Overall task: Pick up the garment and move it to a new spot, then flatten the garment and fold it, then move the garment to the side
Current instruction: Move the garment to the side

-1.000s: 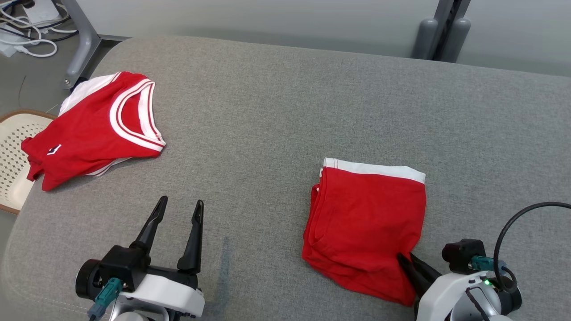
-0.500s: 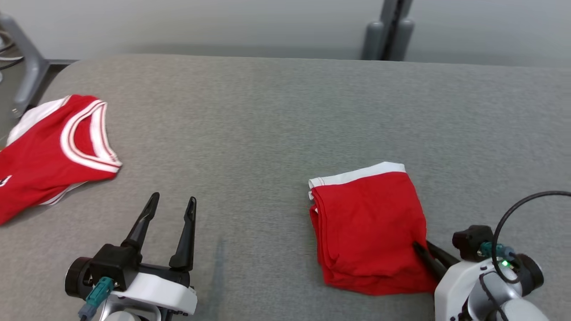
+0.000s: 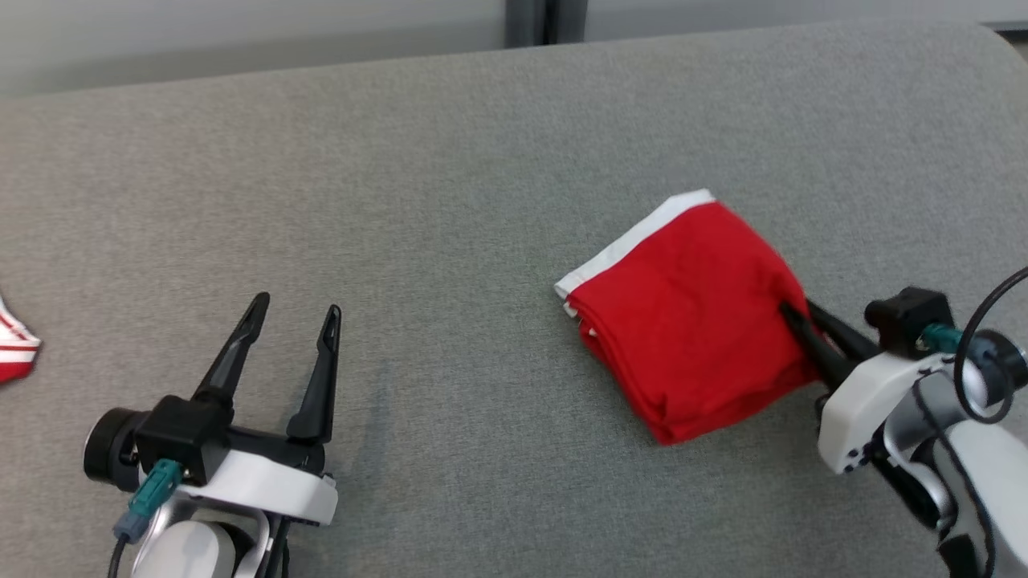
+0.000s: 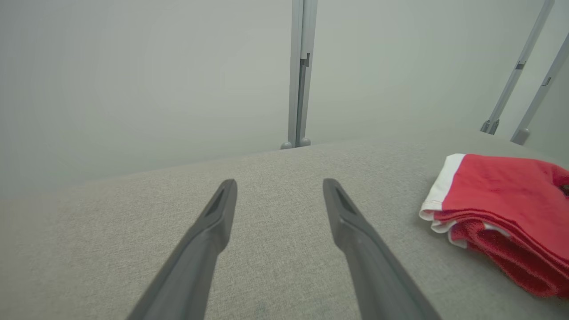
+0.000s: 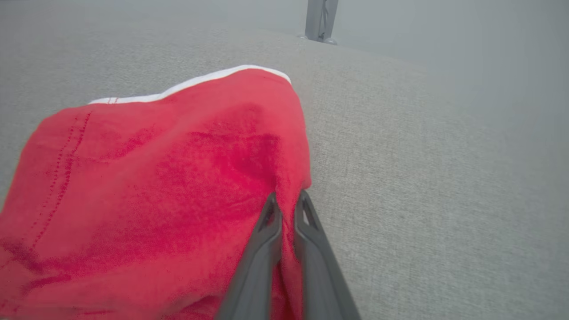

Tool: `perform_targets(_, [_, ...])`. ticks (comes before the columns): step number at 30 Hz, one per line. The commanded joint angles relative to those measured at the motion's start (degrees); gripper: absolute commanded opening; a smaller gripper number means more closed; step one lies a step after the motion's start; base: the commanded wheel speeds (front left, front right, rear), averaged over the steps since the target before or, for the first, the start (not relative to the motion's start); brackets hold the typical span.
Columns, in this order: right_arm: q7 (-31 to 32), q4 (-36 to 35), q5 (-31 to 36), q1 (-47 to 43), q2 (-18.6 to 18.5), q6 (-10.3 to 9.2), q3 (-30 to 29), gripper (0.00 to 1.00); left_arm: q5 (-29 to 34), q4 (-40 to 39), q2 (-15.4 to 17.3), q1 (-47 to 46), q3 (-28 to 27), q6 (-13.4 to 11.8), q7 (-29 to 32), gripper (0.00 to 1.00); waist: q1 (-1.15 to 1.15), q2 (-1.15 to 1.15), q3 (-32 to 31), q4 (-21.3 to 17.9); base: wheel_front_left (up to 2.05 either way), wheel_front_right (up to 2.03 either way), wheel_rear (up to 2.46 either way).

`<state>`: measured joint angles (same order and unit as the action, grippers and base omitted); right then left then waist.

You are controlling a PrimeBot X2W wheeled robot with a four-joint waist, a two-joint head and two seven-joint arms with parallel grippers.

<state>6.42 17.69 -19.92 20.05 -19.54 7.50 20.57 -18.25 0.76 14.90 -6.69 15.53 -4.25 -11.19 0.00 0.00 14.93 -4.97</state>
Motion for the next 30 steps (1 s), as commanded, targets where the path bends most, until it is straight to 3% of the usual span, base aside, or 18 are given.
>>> perform_targets(1, [-0.9, 0.6, -0.4, 1.5, -1.0, -0.02, -0.3, 0.00, 0.4, -0.3, 0.6, -1.6, -0.3, 0.1, 0.1, 1.00, 0.00, 0.00, 3.8, -3.4, 0.00, 0.00, 0.00])
perform_targets(11, [-9.9, 12.6, -2.8, 14.5, -8.0, -0.01, -3.6, 0.00, 2.4, -4.4, 3.8, -7.4, 0.6, 1.3, 3.4, 1.00, 0.00, 0.00, 13.8, -9.3, 0.00, 0.00, 0.00])
perform_targets(20, [-15.4, 22.2, -4.1, 22.3, -13.6, -0.02, -8.9, 0.00, 3.8, -6.2, 4.3, -12.3, 2.7, 2.9, 4.3, 1.00, 0.00, 0.00, 19.0, -8.9, 0.00, 0.00, 0.00])
perform_targets(28, [-18.1, 30.4, -1.6, 27.1, -15.5, -0.02, -11.6, 0.00, 4.0, -5.6, 5.1, -12.9, 3.0, 2.8, 4.0, 1.00, 0.00, 0.00, 21.1, -7.7, 0.00, 0.00, 0.00])
perform_targets(29, [-18.5, 31.4, -1.9, 27.6, -15.0, -0.02, -12.6, 0.10, 3.9, -5.6, 5.2, -12.9, 2.9, 2.8, 3.9, 1.00, 0.00, 0.00, 21.1, -7.7, 0.00, 0.00, 0.00])
perform_targets(30, [-19.2, 32.7, -1.4, 28.0, -14.8, -0.02, -13.7, 0.44, 3.8, -5.5, 5.3, -12.9, 2.9, 2.8, 4.0, 1.00, 0.00, 0.00, 21.2, -7.7, 0.00, 0.00, 0.00])
